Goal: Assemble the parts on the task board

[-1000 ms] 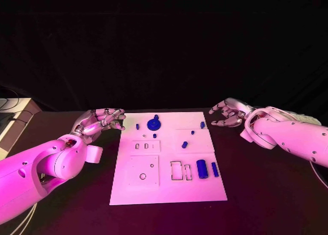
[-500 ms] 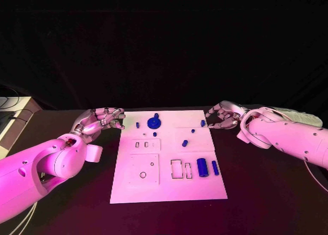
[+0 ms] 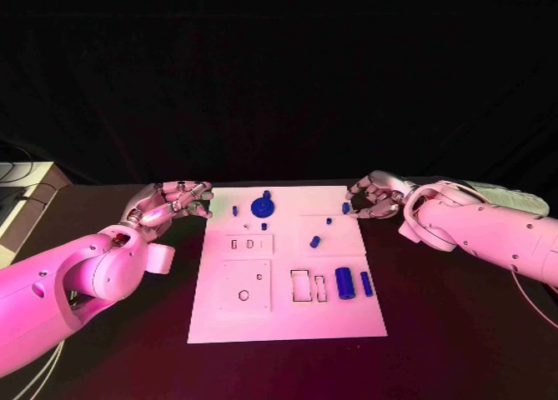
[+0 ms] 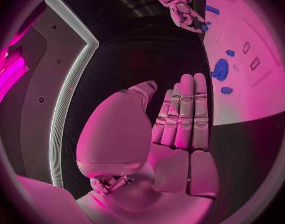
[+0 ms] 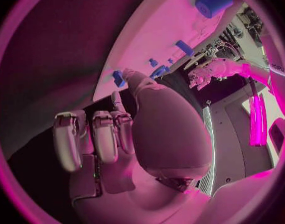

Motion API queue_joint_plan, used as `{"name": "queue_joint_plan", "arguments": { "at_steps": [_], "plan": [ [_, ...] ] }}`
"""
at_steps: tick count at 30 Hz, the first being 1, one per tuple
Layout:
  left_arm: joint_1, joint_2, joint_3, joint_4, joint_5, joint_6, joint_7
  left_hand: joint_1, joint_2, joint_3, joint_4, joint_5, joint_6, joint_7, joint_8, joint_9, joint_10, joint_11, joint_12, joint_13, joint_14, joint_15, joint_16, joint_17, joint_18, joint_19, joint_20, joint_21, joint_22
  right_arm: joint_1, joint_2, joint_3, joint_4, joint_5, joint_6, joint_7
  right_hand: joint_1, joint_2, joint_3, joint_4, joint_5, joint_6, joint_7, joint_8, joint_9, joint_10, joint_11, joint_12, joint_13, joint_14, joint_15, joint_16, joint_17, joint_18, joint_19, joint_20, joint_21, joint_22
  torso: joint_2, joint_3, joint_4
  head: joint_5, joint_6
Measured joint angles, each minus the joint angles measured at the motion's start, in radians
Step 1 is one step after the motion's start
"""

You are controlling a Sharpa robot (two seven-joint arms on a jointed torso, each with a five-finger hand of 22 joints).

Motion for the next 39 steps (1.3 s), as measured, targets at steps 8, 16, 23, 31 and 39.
{"name": "queue_joint_plan", "arguments": {
  "at_steps": [8,16,23,31,39],
  "plan": [
    [0.0,0.001,0.0,-0.003,0.0,0.0,-0.001,0.0,0.0,0.0,0.0,0.0,0.0,0.0,0.0,0.0,-0.004,0.004,0.0,0.0,0.0,0.0,0.0,0.0,0.0,0.0,0.0,0.0,0.001,0.0,0.013,0.0,-0.016,0.004,0.006,-0.004,-0.005,0.019,0.017,0.017,0.0,0.02,-0.002,0.008,0.002,0.0,0.0,0.0,0.0,0.0,0.0,0.0,0.0,0.0,0.0,0.0,0.0,0.0,0.0,-0.0005,-0.0005,0.001,-0.001],
    [0.0,0.002,0.0,-0.003,0.0,0.0,-0.002,0.0,0.0,0.003,0.003,0.0,0.0,0.0,0.0,0.0,-0.004,0.004,0.0,-0.001,0.0,0.0,0.0,0.0,0.0,0.0,0.0,0.0,0.001,-0.001,0.023,0.0,-0.02,0.005,0.011,-0.011,-0.01,0.024,0.024,0.025,0.0,0.035,-0.01,0.015,0.004,0.0,0.0,0.0,0.0,0.0,0.0,0.0,0.0,0.0,0.0,0.0,0.004,0.001,0.001,-0.0007,0.0001,0.004,0.003],
    [0.0,0.003,0.0,-0.003,0.0,0.0,-0.002,0.0,0.0,0.003,0.003,0.0,0.0,0.0,0.0,0.0,-0.004,0.004,0.0,-0.001,0.0,0.0,0.0,0.0,0.0,0.0,0.0,0.0,0.001,-0.001,0.029,-0.001,-0.022,0.004,0.014,-0.015,-0.01,0.024,0.025,0.025,0.0,0.038,-0.006,0.015,0.005,0.0,0.0,0.0,0.0,0.0,0.0,0.0,0.0,0.0,0.0,0.0,0.004,0.001,0.001,-0.0007,-0.0003,0.005,0.0],
    [0.0,0.004,0.0,-0.003,-0.001,0.0,-0.003,0.0,0.0,0.003,0.003,0.0,0.0,0.0,0.0,0.001,-0.004,0.004,0.0,-0.001,0.0,0.0,0.0,0.0,0.0,0.0,0.0,0.0,0.001,-0.002,0.034,-0.001,-0.026,0.0,0.016,-0.02,-0.009,0.025,0.029,0.027,0.004,0.043,-0.011,0.019,0.004,0.0,0.0,0.0,0.0,0.0,0.0,0.0,0.0,0.0,0.0,0.0,0.004,0.001,0.0,-0.0007,-0.0004,0.007,-0.003],
    [0.0,0.004,0.0,-0.004,-0.001,0.0,-0.003,0.0,0.0,0.003,0.003,0.0,0.0,0.0,0.0,0.001,-0.004,0.004,0.0,-0.001,0.0,0.0,0.0,0.0,0.0,0.0,0.0,0.0,0.001,-0.002,0.036,-0.001,-0.029,-0.005,0.016,-0.024,-0.008,0.04,0.056,0.026,0.004,0.067,-0.018,0.032,0.008,-0.003,-0.004,0.0,-0.001,-0.002,-0.002,0.0,0.0,0.0,0.0,0.0,0.008,0.001,0.0,-0.0008,-0.001,0.009,-0.004]
  ]
}}
